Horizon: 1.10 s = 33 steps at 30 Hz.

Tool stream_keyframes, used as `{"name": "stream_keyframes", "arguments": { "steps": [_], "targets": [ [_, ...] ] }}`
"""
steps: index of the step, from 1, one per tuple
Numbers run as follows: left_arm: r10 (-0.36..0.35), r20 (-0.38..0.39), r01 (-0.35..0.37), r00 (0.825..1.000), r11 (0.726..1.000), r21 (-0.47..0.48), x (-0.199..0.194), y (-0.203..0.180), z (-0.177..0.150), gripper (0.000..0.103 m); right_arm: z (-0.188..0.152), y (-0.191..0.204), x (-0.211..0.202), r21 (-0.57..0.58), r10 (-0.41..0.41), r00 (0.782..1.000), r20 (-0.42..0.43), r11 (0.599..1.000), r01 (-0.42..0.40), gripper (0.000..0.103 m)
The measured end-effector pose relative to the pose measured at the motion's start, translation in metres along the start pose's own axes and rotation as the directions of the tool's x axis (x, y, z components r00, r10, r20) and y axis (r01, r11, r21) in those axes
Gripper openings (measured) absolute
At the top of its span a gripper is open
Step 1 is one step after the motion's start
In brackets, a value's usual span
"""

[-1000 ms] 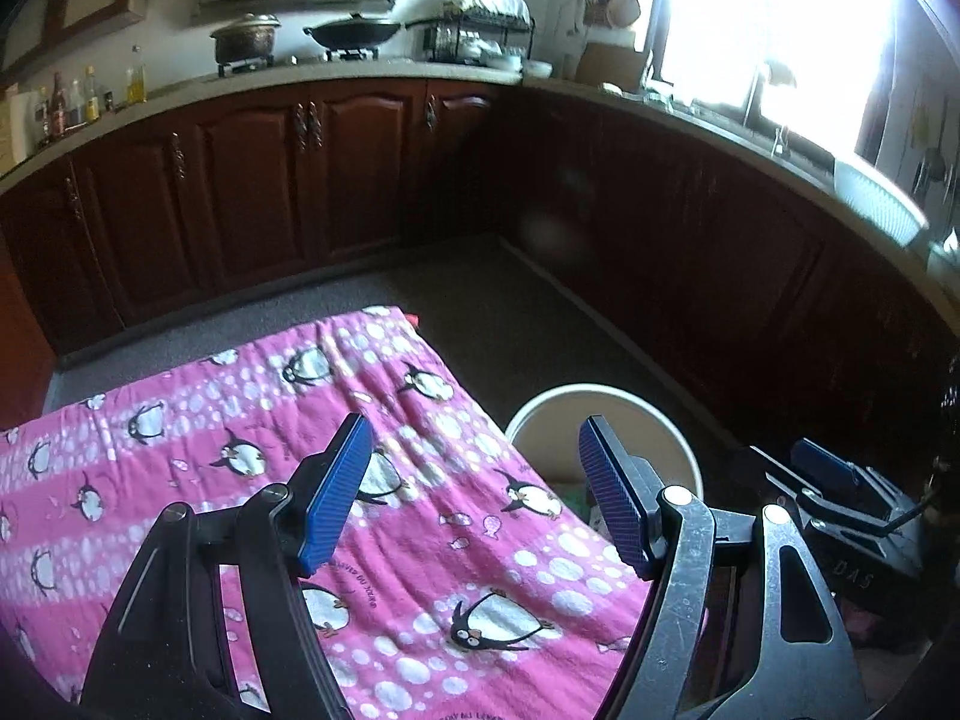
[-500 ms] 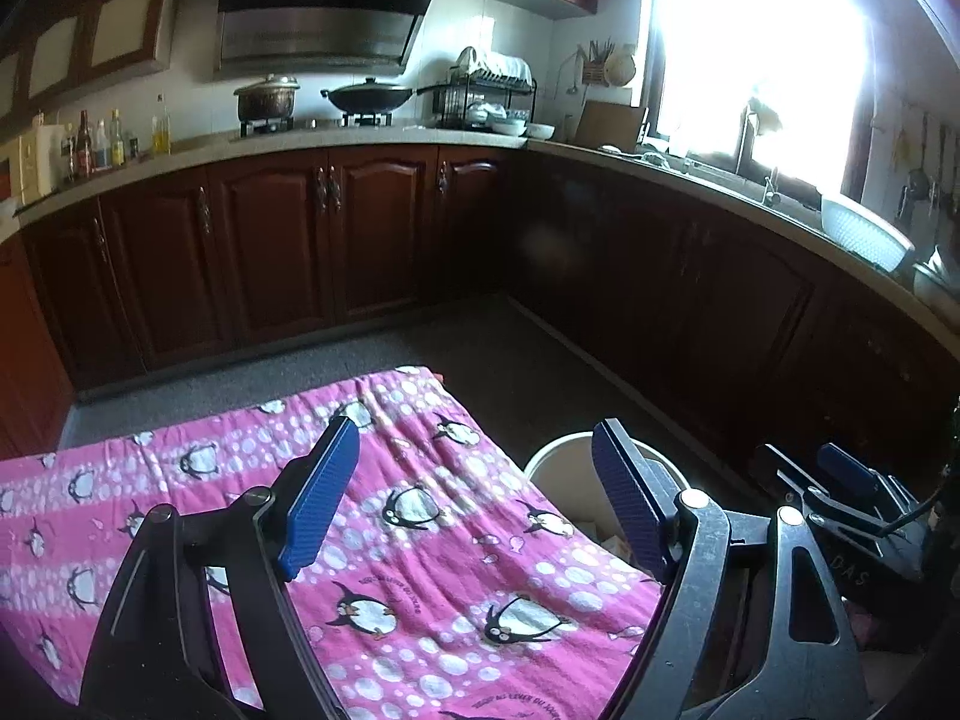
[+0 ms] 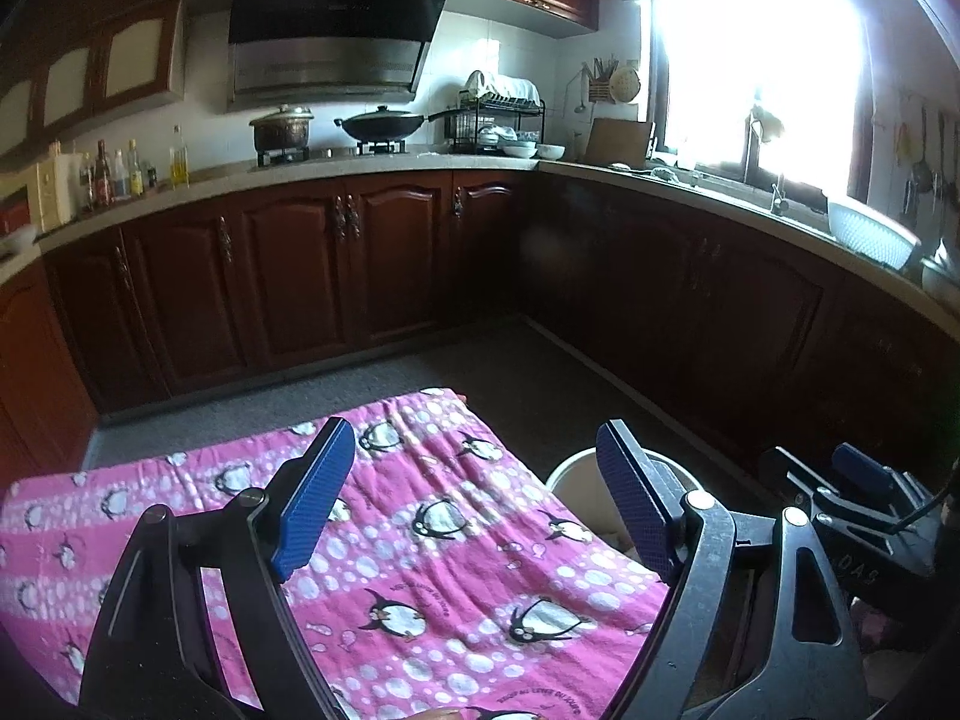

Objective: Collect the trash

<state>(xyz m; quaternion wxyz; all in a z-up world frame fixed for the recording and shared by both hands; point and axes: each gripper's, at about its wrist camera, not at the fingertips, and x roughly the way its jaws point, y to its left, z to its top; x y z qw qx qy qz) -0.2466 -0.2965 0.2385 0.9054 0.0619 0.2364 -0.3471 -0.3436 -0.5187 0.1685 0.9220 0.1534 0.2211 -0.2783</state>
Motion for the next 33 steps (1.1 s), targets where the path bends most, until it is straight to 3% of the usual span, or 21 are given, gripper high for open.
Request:
{"name": "stream_keyframes", "arguments": {
  "steps": [20,33],
  "targets": [
    [-0.089,-0.016,0.089,0.996,0.996,-0.012,0.003,-0.001,-0.003,0.082,0.003,0.001,-0.006,-0.009,-0.013,1.000,0.017,1.000,0.013,0.094],
    [-0.093,-0.023,0.093,0.995,0.996,-0.013,0.006,0.004,-0.005,0.082,0.001,0.006,-0.005,-0.030,-0.015,1.000,0.015,0.999,0.015,0.094]
  ]
}}
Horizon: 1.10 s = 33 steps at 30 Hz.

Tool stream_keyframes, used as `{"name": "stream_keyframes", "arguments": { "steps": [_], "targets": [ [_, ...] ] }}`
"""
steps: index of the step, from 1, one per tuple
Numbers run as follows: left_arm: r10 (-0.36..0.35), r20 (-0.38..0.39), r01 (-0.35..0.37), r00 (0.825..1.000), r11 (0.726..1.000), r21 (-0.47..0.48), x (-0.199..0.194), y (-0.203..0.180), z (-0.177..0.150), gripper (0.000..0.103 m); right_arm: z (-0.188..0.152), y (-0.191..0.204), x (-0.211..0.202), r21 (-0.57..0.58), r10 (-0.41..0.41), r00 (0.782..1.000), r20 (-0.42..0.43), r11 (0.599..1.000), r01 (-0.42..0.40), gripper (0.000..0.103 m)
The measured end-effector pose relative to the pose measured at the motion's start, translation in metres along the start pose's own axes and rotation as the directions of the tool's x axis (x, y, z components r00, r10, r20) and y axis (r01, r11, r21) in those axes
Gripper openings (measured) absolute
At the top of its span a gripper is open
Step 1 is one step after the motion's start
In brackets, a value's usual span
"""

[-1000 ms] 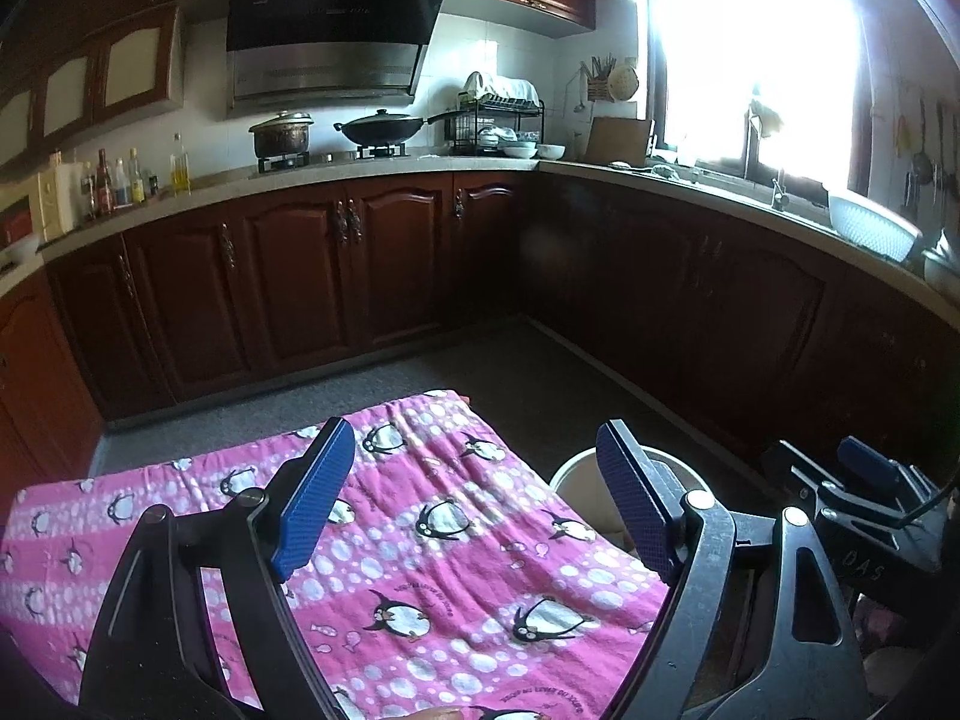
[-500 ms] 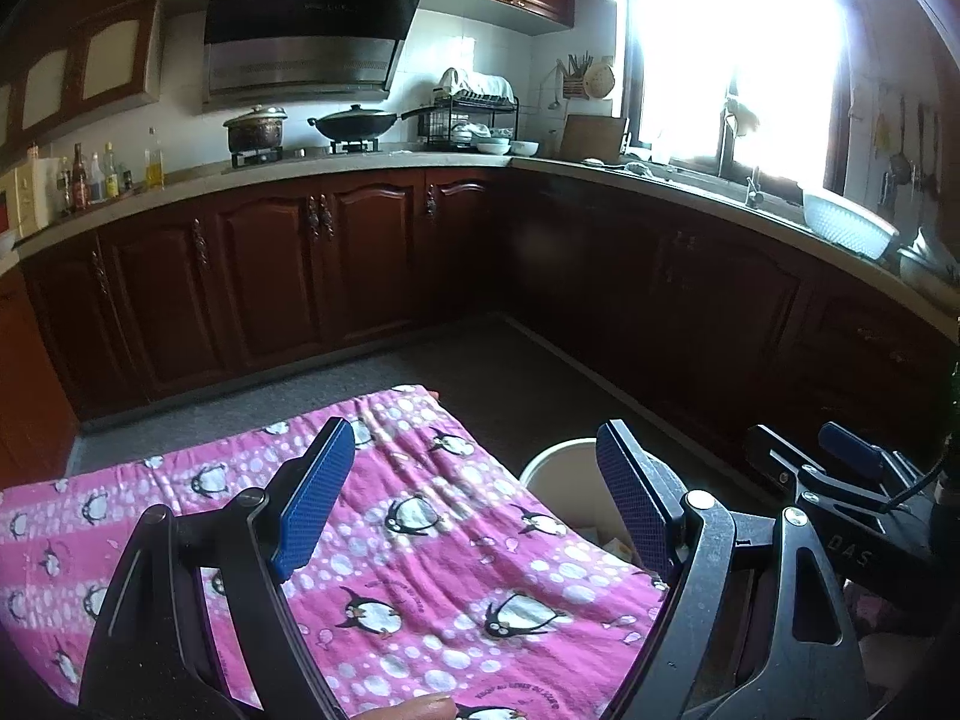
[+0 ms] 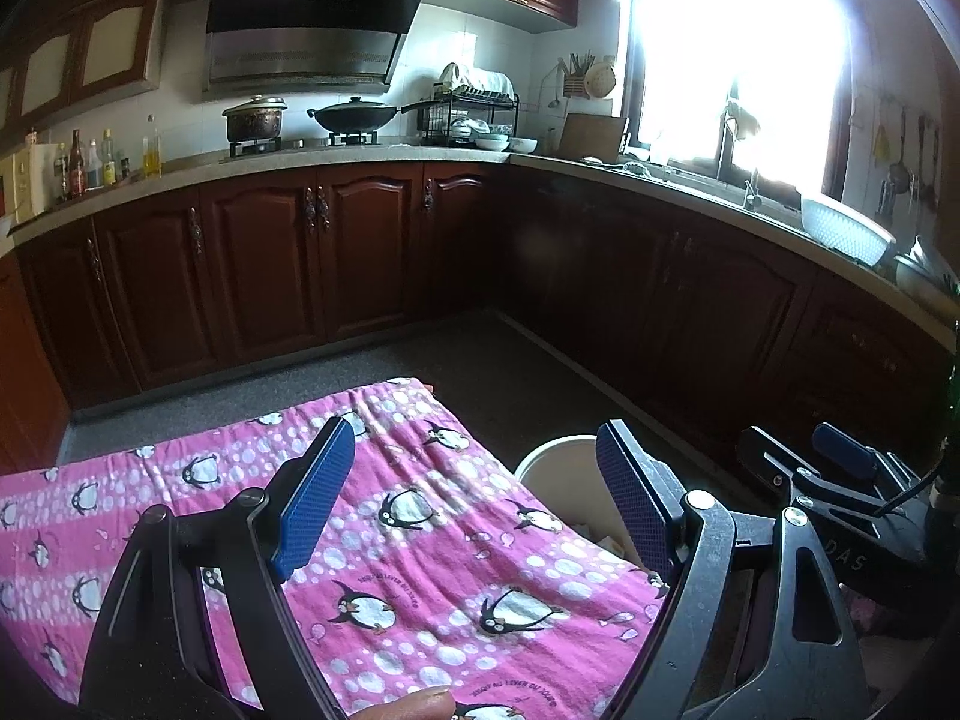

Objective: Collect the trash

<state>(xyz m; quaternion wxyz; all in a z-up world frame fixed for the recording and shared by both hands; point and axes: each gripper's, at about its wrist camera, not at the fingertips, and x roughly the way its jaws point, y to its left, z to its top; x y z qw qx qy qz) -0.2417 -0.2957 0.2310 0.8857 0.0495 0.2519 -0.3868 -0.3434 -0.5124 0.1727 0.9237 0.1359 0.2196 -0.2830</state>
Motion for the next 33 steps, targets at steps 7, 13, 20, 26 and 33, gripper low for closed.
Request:
{"name": "stream_keyframes", "arguments": {
  "steps": [7,13,20,26,33],
  "targets": [
    [-0.011,-0.007,0.011,1.000,1.000,0.002,0.0013,0.0024,-0.0029,0.082,-0.0003,0.0007,0.0002,-0.004,0.000,1.000,-0.005,1.000,0.000,0.094],
    [-0.012,-0.010,0.012,1.000,1.000,0.007,0.0020,0.0035,-0.0045,0.082,-0.0014,0.0000,0.0022,-0.008,0.000,1.000,-0.009,1.000,0.000,0.094],
    [-0.015,-0.012,0.015,1.000,1.000,0.008,0.0024,0.0027,-0.0055,0.082,-0.0016,0.0004,0.0033,-0.012,0.001,1.000,-0.017,1.000,-0.001,0.094],
    [-0.017,-0.014,0.017,1.000,1.000,0.017,0.0041,0.0032,-0.0082,0.082,-0.0008,0.0004,0.0037,-0.013,0.003,1.000,-0.022,1.000,-0.003,0.094],
    [-0.011,-0.016,0.011,1.000,1.000,0.020,0.0044,0.0034,-0.0088,0.082,0.0006,0.0012,0.0039,-0.018,0.004,1.000,-0.026,1.000,-0.004,0.094]
  ]
}}
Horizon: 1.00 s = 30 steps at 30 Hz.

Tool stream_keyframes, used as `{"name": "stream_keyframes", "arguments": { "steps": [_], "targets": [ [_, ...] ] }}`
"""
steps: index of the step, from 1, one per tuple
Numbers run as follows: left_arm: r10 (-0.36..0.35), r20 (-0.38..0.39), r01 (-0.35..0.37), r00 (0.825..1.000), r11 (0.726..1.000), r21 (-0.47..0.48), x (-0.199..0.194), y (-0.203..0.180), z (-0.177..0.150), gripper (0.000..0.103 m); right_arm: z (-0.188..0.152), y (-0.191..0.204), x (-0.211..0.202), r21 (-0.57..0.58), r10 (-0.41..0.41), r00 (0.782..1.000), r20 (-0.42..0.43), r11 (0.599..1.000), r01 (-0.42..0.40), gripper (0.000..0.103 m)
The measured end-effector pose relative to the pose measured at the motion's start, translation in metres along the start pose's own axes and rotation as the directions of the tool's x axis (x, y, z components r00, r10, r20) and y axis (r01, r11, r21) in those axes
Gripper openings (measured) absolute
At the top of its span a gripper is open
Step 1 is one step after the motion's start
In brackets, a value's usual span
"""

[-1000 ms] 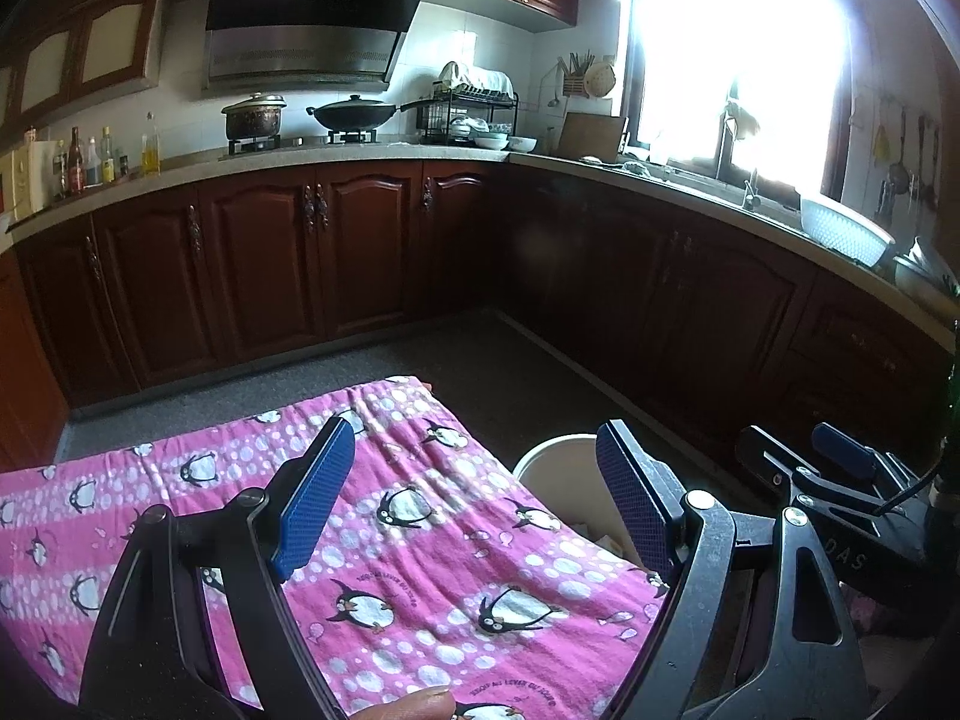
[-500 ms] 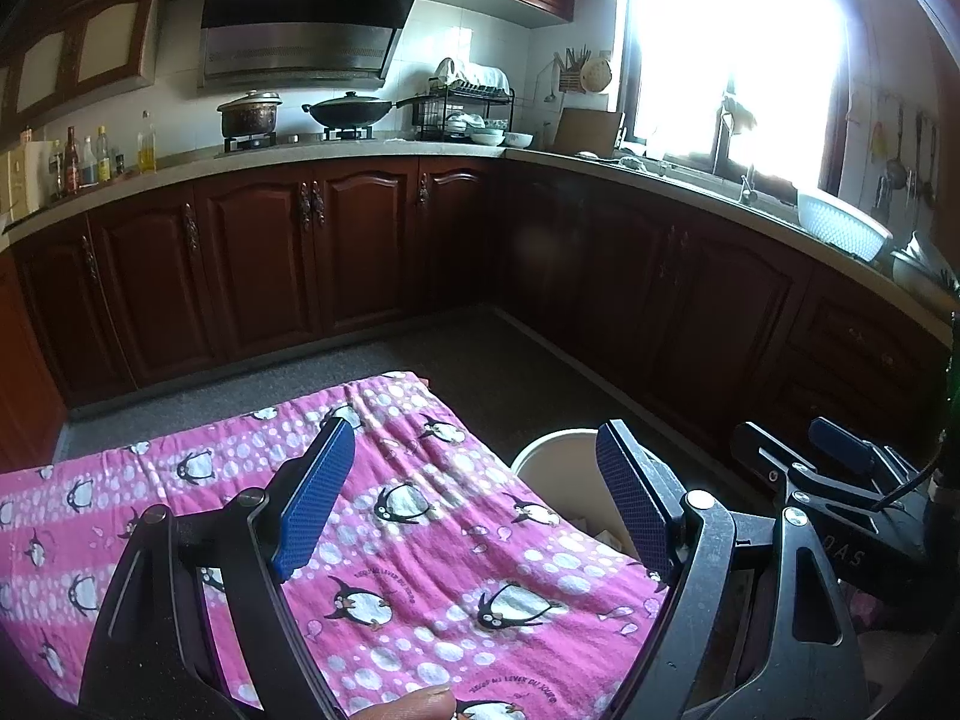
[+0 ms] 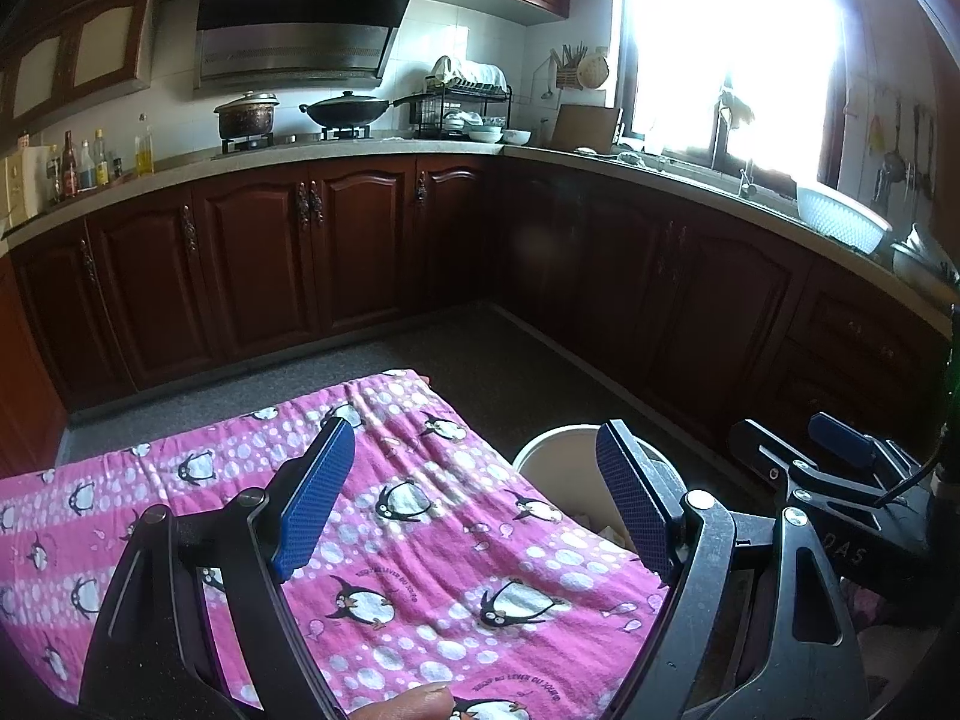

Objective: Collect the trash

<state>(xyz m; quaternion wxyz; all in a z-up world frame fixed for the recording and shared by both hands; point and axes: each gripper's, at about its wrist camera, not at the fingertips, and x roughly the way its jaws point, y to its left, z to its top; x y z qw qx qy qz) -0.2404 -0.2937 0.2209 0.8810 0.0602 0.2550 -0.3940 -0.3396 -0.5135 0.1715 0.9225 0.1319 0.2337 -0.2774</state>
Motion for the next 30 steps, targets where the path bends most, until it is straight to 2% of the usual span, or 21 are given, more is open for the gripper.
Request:
{"name": "stream_keyframes", "arguments": {
  "steps": [30],
  "targets": [
    [-0.014,-0.015,0.014,1.000,1.000,0.015,0.0029,0.0046,-0.0070,0.082,-0.0008,0.0009,0.0048,-0.007,0.000,1.000,-0.018,1.000,0.000,0.094]
  ]
}}
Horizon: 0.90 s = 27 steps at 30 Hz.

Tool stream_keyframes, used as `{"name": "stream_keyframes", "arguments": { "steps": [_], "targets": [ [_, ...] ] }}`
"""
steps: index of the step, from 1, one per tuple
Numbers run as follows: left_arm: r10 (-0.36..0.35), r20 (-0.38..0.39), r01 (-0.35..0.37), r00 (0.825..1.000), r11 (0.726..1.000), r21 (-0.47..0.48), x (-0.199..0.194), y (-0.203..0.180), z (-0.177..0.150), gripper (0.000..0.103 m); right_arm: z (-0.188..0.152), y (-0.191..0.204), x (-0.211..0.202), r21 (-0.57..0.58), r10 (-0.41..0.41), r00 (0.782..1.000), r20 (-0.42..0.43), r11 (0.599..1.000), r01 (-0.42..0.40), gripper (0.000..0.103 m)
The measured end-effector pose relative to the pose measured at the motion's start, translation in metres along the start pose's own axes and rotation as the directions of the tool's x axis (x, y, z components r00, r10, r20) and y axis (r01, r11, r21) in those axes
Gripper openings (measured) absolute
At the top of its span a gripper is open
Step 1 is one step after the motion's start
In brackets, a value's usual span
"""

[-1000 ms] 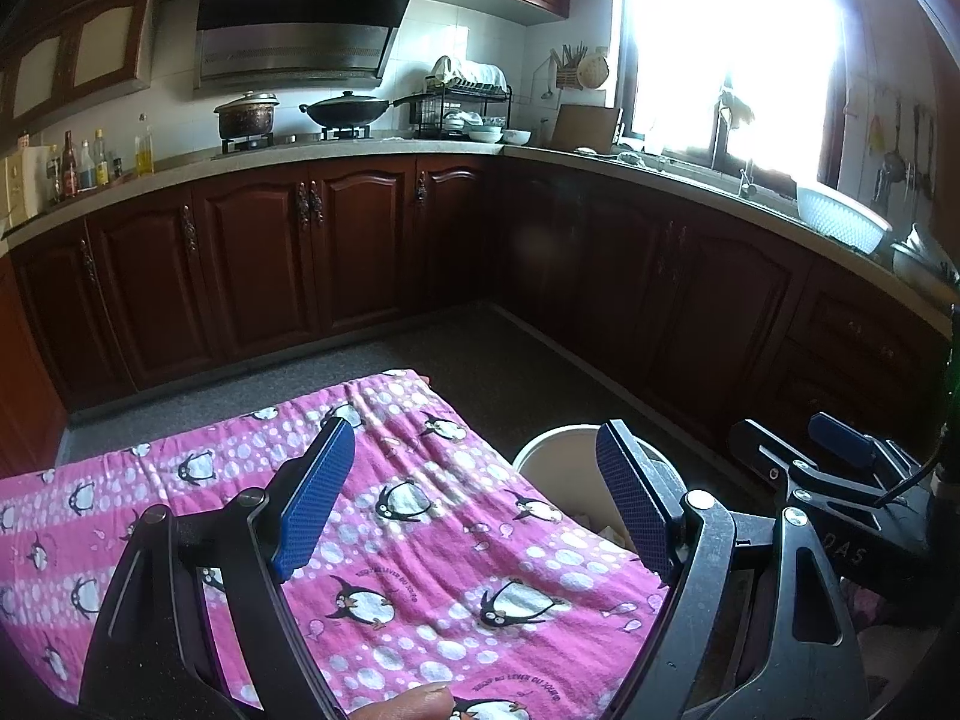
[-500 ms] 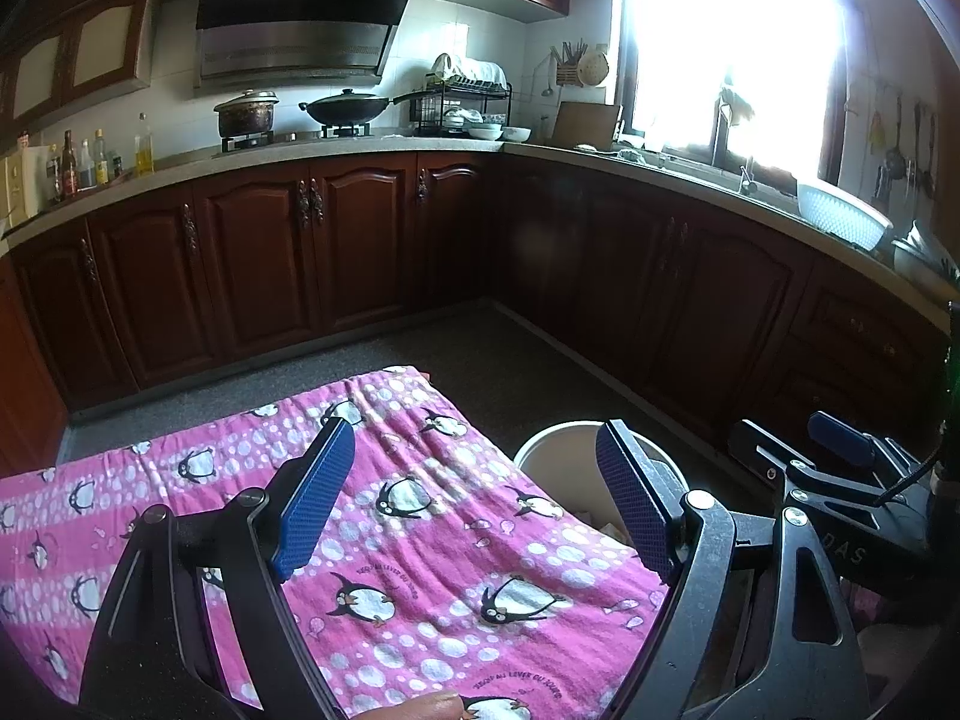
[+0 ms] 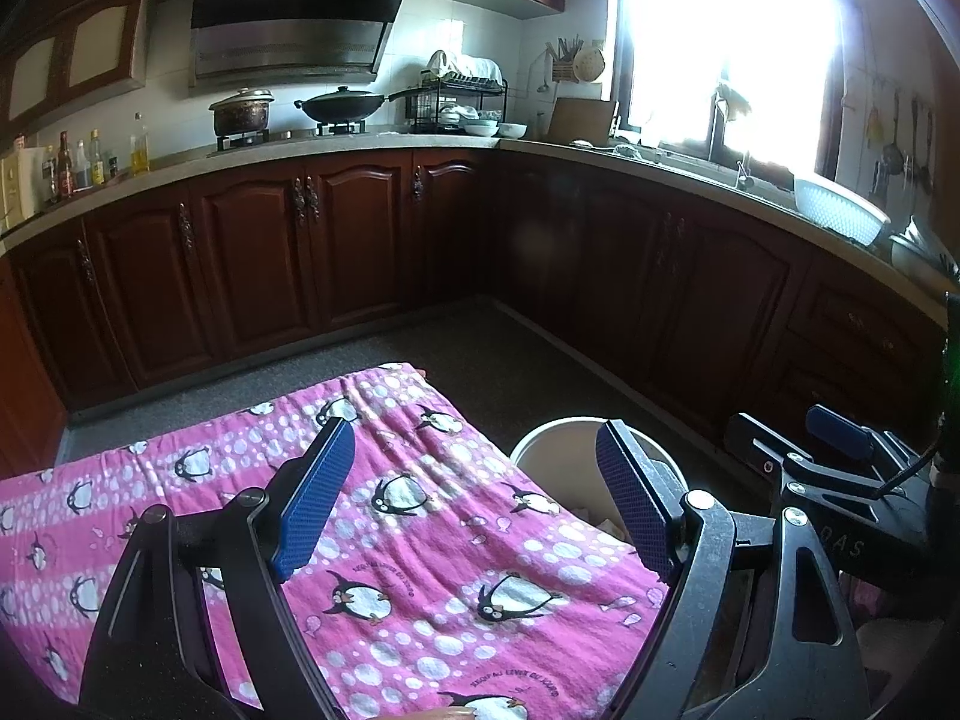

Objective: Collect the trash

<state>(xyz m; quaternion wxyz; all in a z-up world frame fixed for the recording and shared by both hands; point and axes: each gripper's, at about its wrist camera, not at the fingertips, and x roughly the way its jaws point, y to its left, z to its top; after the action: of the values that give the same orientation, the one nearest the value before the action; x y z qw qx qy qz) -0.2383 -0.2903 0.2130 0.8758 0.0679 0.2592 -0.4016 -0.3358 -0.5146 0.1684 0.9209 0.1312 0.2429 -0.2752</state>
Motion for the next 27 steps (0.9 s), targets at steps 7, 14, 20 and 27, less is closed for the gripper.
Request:
{"name": "stream_keyframes", "arguments": {
  "steps": [7,14,20,27],
  "targets": [
    [-0.004,-0.003,0.004,1.000,1.000,0.000,0.0006,0.0002,0.0000,0.082,-0.0004,-0.0005,0.0006,-0.003,-0.001,1.000,-0.001,1.000,0.001,0.094],
    [-0.015,-0.011,0.015,1.000,1.000,0.002,0.0022,0.0013,0.0003,0.082,-0.0009,-0.0001,0.0023,-0.007,-0.001,1.000,-0.009,1.000,0.001,0.094],
    [-0.022,-0.017,0.022,1.000,1.000,0.002,0.0035,0.0037,0.0001,0.082,-0.0010,0.0002,0.0022,-0.007,-0.002,1.000,-0.011,1.000,0.002,0.094],
    [-0.022,-0.017,0.022,1.000,1.000,0.001,0.0034,0.0038,-0.0002,0.082,-0.0031,-0.0009,0.0042,-0.007,-0.003,1.000,-0.015,1.000,0.003,0.094]
  ]
}}
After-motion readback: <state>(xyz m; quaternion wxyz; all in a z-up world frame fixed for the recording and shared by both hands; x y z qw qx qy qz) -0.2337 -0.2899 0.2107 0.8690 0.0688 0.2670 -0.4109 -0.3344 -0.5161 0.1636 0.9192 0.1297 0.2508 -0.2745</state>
